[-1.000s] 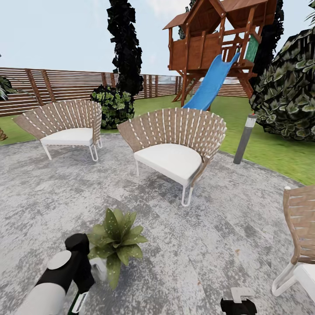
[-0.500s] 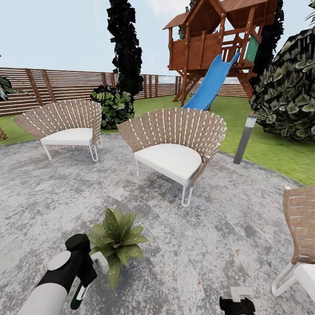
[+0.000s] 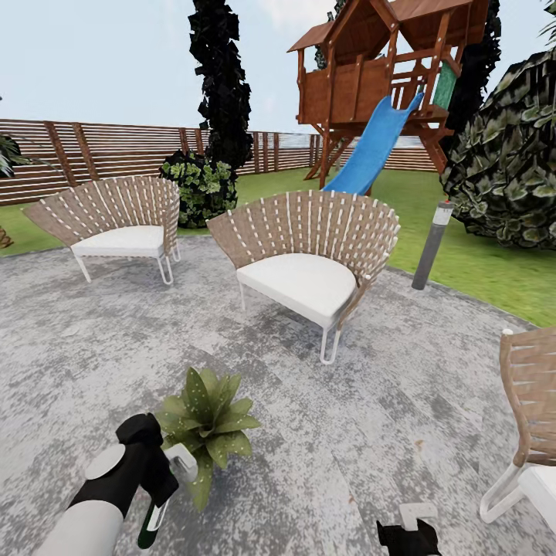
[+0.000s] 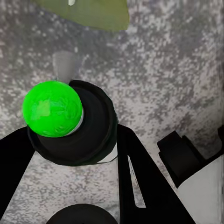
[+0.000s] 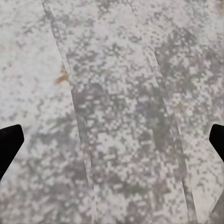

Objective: Pick up the pesticide atomizer in the garden and spray insectifuge to fully cover both potted plants in the garden.

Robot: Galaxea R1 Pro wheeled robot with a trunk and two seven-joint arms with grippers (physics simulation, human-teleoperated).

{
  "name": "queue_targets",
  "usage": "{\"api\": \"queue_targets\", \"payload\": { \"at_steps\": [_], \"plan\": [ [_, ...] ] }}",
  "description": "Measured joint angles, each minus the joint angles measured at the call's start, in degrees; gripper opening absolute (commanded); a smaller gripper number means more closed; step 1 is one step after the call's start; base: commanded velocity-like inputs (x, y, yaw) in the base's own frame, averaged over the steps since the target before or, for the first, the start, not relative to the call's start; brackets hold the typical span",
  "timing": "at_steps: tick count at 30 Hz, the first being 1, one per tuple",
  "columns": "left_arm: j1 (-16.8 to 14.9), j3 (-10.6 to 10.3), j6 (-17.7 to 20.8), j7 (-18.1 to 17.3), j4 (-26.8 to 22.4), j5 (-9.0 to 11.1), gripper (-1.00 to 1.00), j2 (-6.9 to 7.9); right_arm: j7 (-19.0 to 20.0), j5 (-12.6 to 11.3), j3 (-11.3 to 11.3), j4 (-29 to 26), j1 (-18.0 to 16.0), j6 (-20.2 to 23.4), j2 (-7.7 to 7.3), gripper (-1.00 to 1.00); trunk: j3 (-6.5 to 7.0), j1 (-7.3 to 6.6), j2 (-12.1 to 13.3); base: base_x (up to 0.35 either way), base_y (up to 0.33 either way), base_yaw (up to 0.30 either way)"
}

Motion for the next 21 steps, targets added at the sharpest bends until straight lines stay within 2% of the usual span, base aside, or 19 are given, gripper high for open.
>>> {"api": "queue_targets", "payload": {
  "at_steps": [3,6,9,12,13,18,21],
  "plan": [
    [0.0,0.0,0.0,0.1,0.3,0.8,-1.0,-0.15,0.0,0.0,0.0,0.0,0.0,0.0,0.0,1.0,0.0,0.0,0.0,0.0,0.0,0.0],
    [1.2,0.9,0.0,1.1,0.6,0.9,-1.0,0.22,0.0,0.0,0.0,0.0,0.0,0.0,0.0,1.0,0.0,0.0,0.0,0.0,0.0,0.0],
    [4.1,1.7,-0.2,4.7,0.6,0.9,-1.0,0.3,0.0,0.0,0.0,0.0,0.0,0.0,0.0,1.0,0.0,0.0,0.0,0.0,0.0,0.024],
    [5.3,1.9,-0.3,7.3,0.6,1.3,-1.0,0.15,0.0,0.0,0.0,0.0,0.0,0.0,0.0,1.0,0.0,0.0,0.0,0.0,0.0,0.18],
    [5.5,1.9,-0.3,7.5,0.6,1.8,-1.0,0.12,0.0,0.0,0.0,0.0,0.0,0.0,0.0,1.0,0.0,0.0,0.0,0.0,0.0,0.246],
    [5.8,1.6,-0.5,8.2,0.6,9.1,-1.0,0.15,0.0,0.0,0.0,0.0,0.0,0.0,0.0,1.0,0.0,0.0,0.0,0.0,0.0,0.155],
    [5.8,1.3,-0.6,9.0,0.6,9.8,-1.0,0.2,0.0,0.0,0.0,0.0,0.0,0.0,0.0,1.0,0.0,0.0,0.0,0.0,0.0,0.017]
  ]
}}
